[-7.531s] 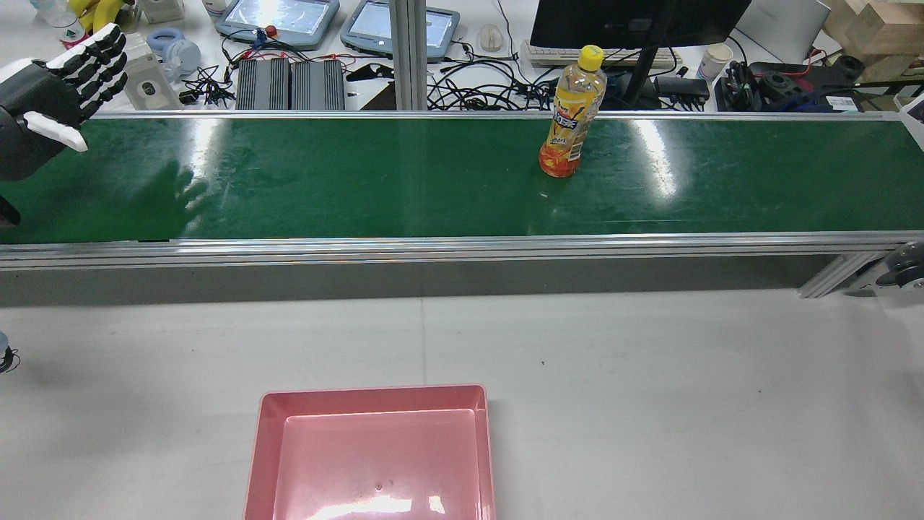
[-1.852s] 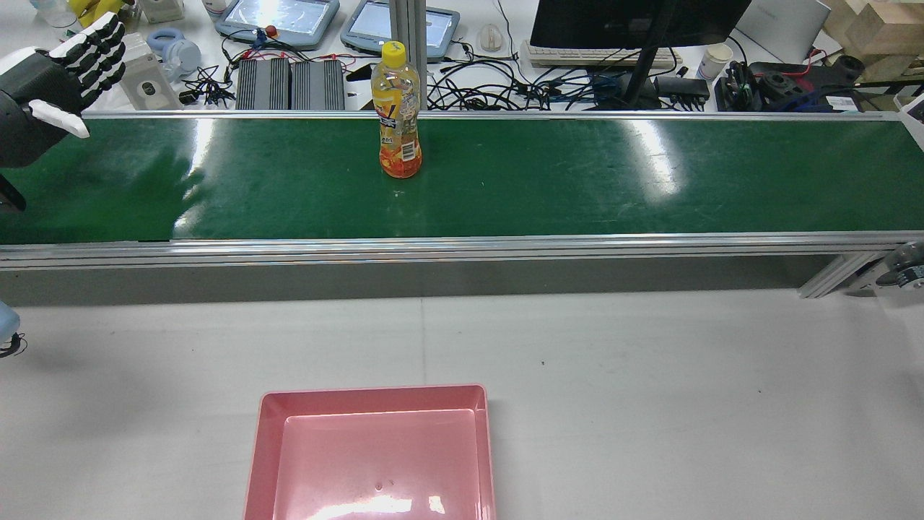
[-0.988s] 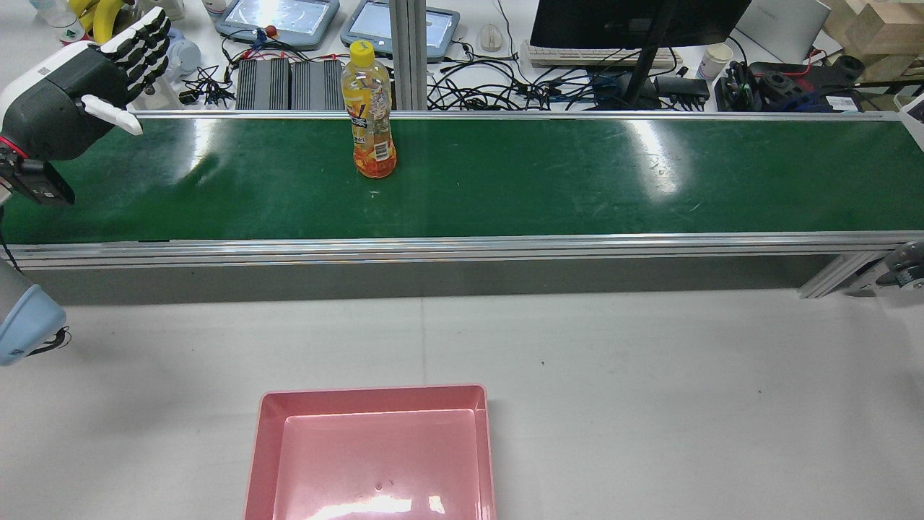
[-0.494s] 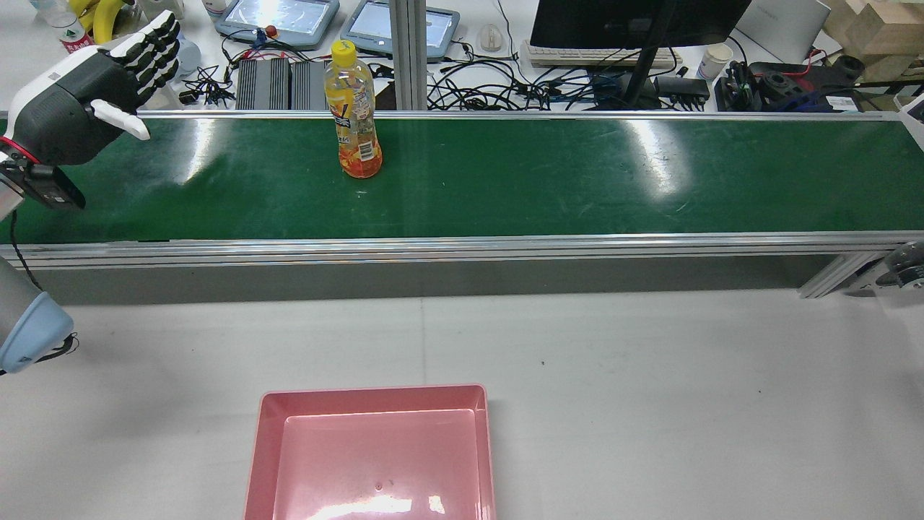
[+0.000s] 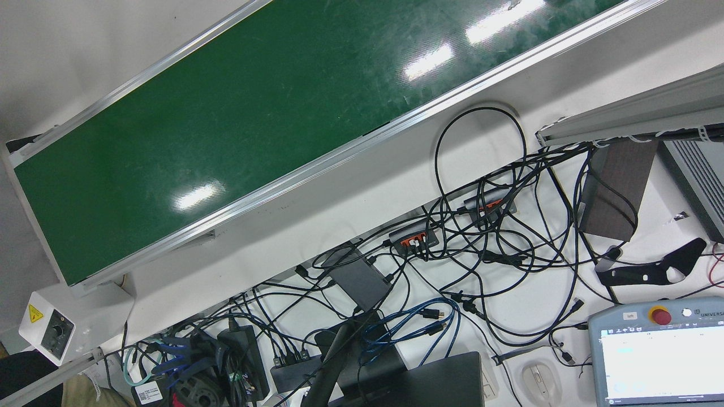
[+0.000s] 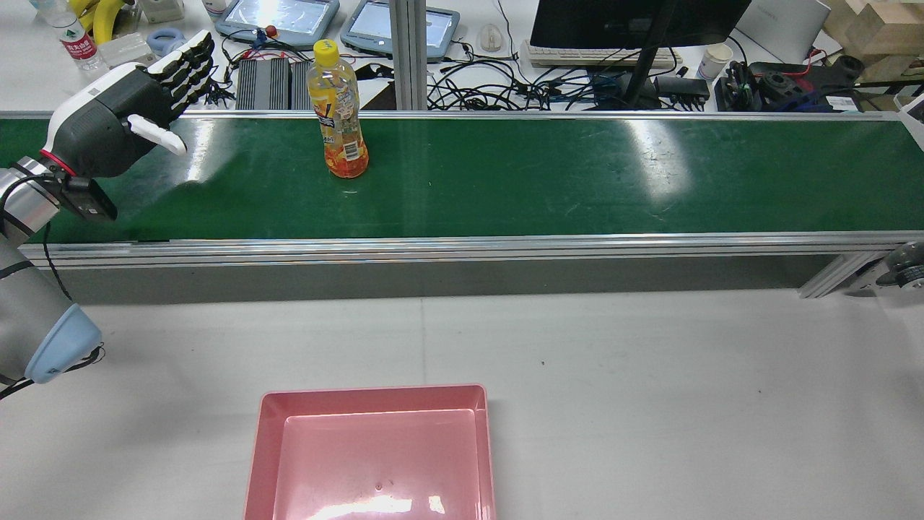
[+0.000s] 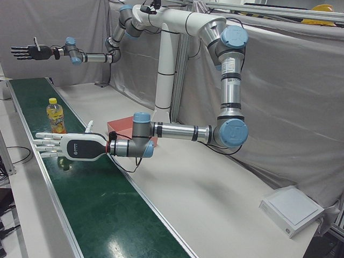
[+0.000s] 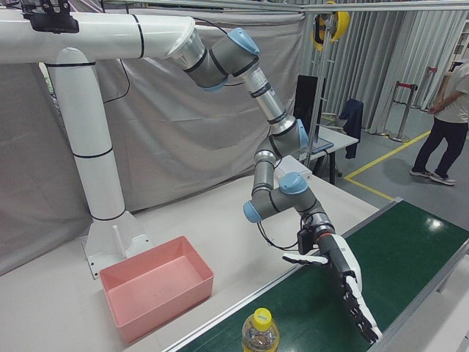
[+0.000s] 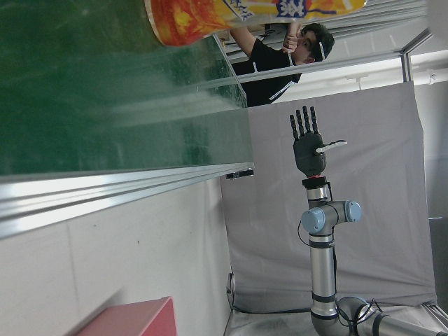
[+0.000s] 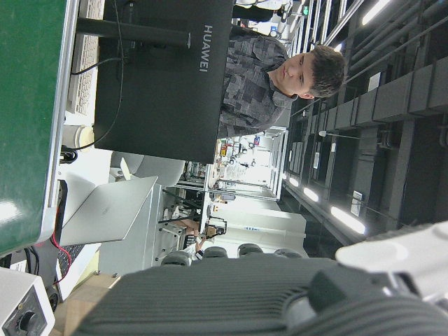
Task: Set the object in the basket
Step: 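Move the left hand along the belt toward the approaching bottle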
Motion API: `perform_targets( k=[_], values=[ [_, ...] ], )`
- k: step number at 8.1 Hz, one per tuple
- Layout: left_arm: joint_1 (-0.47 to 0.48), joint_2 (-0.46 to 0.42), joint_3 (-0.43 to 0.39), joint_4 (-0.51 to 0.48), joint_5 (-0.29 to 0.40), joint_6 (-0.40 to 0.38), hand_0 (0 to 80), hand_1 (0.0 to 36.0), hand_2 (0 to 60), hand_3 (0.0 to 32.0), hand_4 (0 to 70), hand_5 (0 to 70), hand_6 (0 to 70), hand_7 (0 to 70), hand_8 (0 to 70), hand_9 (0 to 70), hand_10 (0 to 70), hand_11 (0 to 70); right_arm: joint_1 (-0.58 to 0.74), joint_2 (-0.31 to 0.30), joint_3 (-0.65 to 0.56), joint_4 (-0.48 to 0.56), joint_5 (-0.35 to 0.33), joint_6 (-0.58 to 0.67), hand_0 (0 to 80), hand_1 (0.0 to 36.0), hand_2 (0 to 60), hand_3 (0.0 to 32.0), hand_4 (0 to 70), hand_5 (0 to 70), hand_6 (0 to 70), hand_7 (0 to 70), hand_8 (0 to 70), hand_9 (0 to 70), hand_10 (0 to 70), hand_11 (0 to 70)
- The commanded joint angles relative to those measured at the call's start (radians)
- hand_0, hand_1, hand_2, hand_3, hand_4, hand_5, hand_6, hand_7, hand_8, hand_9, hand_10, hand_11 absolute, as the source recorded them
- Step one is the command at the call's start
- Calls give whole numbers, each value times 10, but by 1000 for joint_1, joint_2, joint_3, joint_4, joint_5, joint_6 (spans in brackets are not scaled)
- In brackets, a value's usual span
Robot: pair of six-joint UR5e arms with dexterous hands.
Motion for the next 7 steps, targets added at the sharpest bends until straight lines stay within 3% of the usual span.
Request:
perform_targets(
  k=[1,3,7],
  values=[
    [7,-53,15,23,-1,-2,581,47,0,0,72,0,0,0,0,0,0,0,0,-1,0,0,0,0,0,0,0,0,0,0,0,0,0,0,0,0],
    [8,-93,62,20,-1,-2,576,45,0,0,67,0,0,0,0,0,0,0,0,-1,2,0,0,0,0,0,0,0,0,0,0,0,0,0,0,0],
    [68,-118,68,18,-2,0,571,42,0,0,70,0,0,0,0,0,0,0,0,1,0,0,0,0,0,0,0,0,0,0,0,0,0,0,0,0]
  ],
)
